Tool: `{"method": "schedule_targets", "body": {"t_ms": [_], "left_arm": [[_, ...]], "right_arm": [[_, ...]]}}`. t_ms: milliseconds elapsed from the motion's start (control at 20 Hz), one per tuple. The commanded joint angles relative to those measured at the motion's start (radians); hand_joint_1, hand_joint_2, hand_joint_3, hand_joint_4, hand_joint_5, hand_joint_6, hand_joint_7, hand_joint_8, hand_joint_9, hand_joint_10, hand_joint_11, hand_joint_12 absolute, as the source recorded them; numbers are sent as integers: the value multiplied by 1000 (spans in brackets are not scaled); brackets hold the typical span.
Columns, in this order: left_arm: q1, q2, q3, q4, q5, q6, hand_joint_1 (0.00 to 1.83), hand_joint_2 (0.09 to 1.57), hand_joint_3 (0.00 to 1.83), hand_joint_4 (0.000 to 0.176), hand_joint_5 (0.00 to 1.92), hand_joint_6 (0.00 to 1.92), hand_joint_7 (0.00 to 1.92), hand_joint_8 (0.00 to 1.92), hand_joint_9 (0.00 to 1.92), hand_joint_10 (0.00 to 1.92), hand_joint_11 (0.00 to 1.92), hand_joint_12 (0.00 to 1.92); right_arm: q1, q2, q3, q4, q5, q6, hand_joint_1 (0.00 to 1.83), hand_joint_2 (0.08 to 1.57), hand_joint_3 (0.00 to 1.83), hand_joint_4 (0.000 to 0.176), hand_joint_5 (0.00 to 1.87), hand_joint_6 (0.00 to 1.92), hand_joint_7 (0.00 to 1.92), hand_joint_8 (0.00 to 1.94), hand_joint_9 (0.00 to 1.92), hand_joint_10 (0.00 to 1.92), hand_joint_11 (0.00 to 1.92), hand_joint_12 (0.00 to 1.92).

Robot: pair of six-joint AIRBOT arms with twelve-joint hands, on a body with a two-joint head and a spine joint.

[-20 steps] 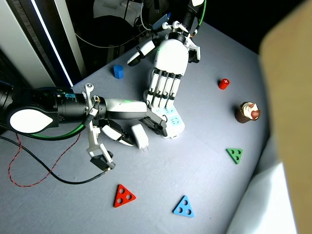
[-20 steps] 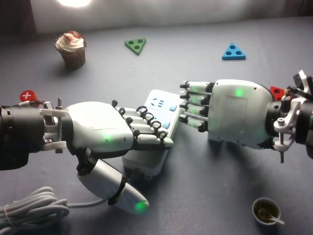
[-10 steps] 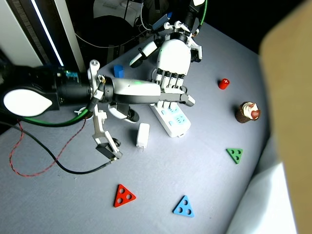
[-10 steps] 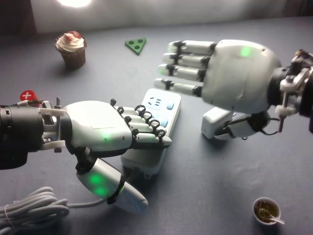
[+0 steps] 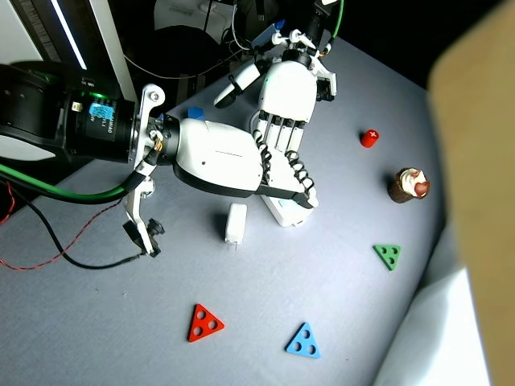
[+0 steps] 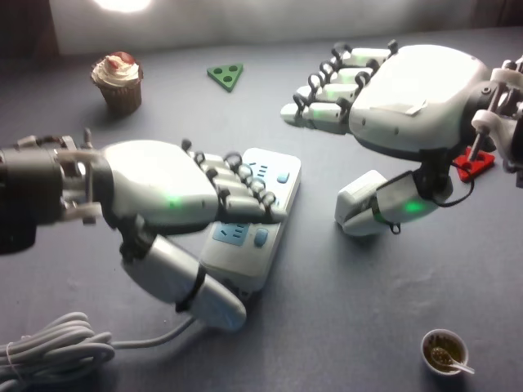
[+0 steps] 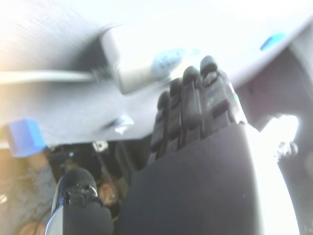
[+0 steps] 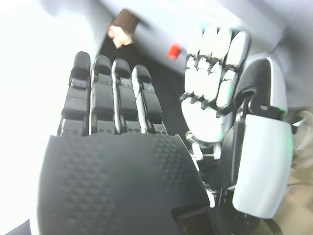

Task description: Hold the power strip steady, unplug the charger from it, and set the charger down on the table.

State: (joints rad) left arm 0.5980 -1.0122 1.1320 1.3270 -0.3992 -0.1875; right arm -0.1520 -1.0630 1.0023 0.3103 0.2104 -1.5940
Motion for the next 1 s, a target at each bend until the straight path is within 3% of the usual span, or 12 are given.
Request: {"method": "schedule_targets", "body": {"t_ms": [0, 400, 450, 600, 700, 950], "left_arm": [[-21, 7, -6, -8, -46, -23, 0, 965, 1, 0, 107, 4, 127, 1, 120, 1, 96, 48], [-124, 80, -9, 49, -48, -119, 0, 977, 4, 0, 93, 0, 119, 0, 112, 0, 85, 40], [-136, 91, -9, 63, -47, -134, 0, 973, 2, 0, 89, 0, 116, 0, 111, 0, 85, 39], [-168, 119, -8, 109, -42, -187, 0, 971, 1, 0, 110, 9, 134, 7, 129, 7, 102, 46], [-191, 135, -12, 115, -27, -194, 0, 975, 2, 0, 121, 11, 149, 12, 141, 11, 114, 50], [-239, 145, -22, 179, -13, -261, 0, 964, 0, 0, 101, 3, 130, 1, 127, 3, 104, 44]], "right_arm": [[18, 12, -9, 6, 104, 0, 522, 908, 12, 0, 120, 1, 153, 0, 159, 1, 45, 388], [20, 86, -89, 63, 102, 1, 369, 916, 1, 0, 70, 1, 132, 0, 132, 0, 53, 247], [20, 100, -108, 64, 108, 1, 435, 901, 1, 0, 117, 1, 174, 0, 164, 1, 87, 226], [20, 136, -150, 48, 140, 1, 321, 933, 14, 0, 73, 0, 132, 0, 132, 0, 81, 207], [20, 157, -175, 46, 168, 1, 408, 926, 3, 0, 117, 6, 176, 5, 164, 6, 103, 196], [12, 189, -219, -10, 224, 0, 248, 979, 4, 0, 109, 4, 182, 3, 174, 5, 127, 174]]}}
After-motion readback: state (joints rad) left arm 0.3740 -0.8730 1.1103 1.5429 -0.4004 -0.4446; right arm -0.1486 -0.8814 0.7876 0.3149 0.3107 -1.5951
